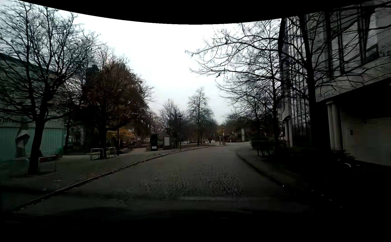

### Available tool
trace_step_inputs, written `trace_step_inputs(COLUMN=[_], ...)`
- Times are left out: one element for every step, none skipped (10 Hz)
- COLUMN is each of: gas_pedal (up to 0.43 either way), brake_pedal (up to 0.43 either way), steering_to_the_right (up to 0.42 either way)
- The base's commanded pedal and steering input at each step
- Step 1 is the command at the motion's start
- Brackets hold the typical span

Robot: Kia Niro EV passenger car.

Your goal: Follow the waypoints while adhering to traffic rules and regulations

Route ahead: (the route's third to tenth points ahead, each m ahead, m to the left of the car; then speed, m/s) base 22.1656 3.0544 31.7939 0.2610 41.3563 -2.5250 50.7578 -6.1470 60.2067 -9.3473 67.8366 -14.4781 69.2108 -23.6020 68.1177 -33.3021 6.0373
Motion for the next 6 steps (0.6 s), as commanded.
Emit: trace_step_inputs(gas_pedal=[0.13, 0.118, 0.118, 0.11, 0.11, 0.11], brake_pedal=[0.0, 0.0, 0.0, 0.0, 0.0, 0.0], steering_to_the_right=[0.004, 0.006, 0.006, 0.006, 0.005, 0.004])
